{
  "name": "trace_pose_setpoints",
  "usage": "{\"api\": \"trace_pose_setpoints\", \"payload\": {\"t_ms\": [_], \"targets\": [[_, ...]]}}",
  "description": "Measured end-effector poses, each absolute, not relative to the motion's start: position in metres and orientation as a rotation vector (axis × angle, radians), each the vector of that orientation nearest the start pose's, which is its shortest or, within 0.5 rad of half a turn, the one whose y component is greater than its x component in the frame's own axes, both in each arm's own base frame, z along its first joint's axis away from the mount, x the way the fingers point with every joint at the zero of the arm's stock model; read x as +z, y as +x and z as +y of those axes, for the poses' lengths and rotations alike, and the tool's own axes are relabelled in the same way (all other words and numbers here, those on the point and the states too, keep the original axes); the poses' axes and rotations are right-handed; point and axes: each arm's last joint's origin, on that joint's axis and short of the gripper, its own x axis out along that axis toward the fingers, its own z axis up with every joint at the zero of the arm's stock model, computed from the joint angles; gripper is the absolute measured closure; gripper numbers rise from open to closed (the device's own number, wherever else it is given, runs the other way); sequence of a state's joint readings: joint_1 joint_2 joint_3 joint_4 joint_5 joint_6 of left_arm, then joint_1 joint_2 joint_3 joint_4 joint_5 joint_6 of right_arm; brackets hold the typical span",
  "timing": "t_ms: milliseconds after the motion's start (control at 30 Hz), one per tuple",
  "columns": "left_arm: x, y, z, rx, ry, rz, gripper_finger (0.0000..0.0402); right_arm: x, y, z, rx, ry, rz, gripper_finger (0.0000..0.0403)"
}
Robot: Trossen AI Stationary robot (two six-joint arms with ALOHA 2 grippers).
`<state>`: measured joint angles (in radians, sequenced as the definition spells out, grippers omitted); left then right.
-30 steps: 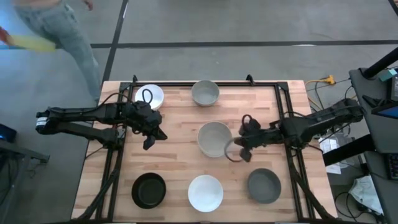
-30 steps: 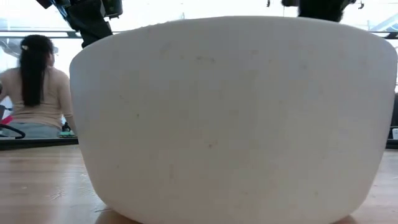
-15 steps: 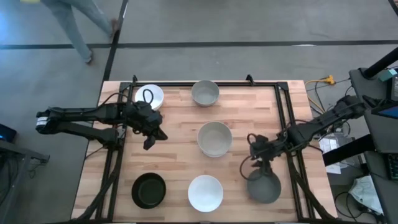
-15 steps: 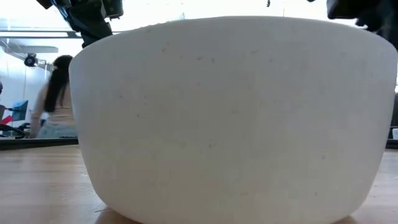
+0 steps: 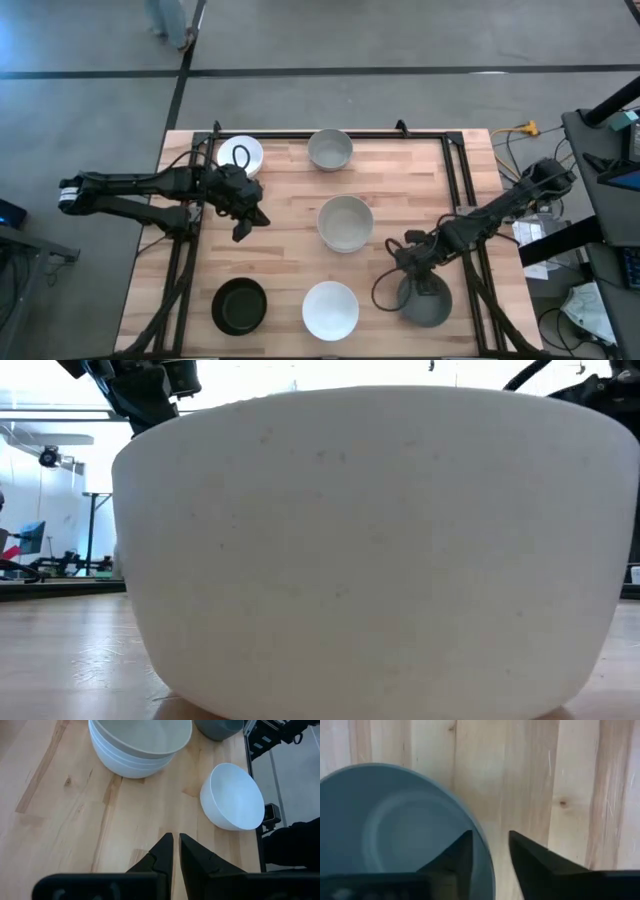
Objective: Nest bowls inside each other
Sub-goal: Stack the dark gray bowl on the brown bowl
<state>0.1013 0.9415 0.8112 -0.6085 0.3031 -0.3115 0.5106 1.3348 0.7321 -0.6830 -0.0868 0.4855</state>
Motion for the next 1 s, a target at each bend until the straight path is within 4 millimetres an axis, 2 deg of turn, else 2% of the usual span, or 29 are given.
{"api": "trace_pose_setpoints", "payload": {"t_ms": [133, 200, 333, 500, 733, 867, 1000], "targets": [[0.280, 0.186, 0.010, -0.078, -0.445, 0.753, 0.0387, 0.182, 0.195, 0.112, 0.200, 0.121, 1.362, 0.0370], [0.280, 0.186, 0.010, -0.079, -0.442, 0.752, 0.0387, 0.184, 0.193, 0.111, 0.223, 0.118, 1.365, 0.0386], [0.280, 0.186, 0.010, -0.080, -0.442, 0.752, 0.0387, 0.197, 0.187, 0.105, 0.213, 0.137, 1.365, 0.0393], [0.280, 0.187, 0.010, -0.080, -0.442, 0.752, 0.0387, 0.222, 0.183, 0.093, 0.200, 0.184, 1.298, 0.0394], [0.280, 0.187, 0.010, -0.079, -0.441, 0.753, 0.0387, 0.264, 0.186, 0.071, 0.163, 0.275, 1.103, 0.0394], [0.280, 0.187, 0.011, -0.078, -0.441, 0.753, 0.0387, 0.290, 0.194, 0.056, 0.092, 0.318, 0.998, 0.0394], [0.280, 0.187, 0.011, -0.068, -0.436, 0.748, 0.0387, 0.319, 0.216, 0.038, -0.017, 0.358, 0.902, 0.0394]]}}
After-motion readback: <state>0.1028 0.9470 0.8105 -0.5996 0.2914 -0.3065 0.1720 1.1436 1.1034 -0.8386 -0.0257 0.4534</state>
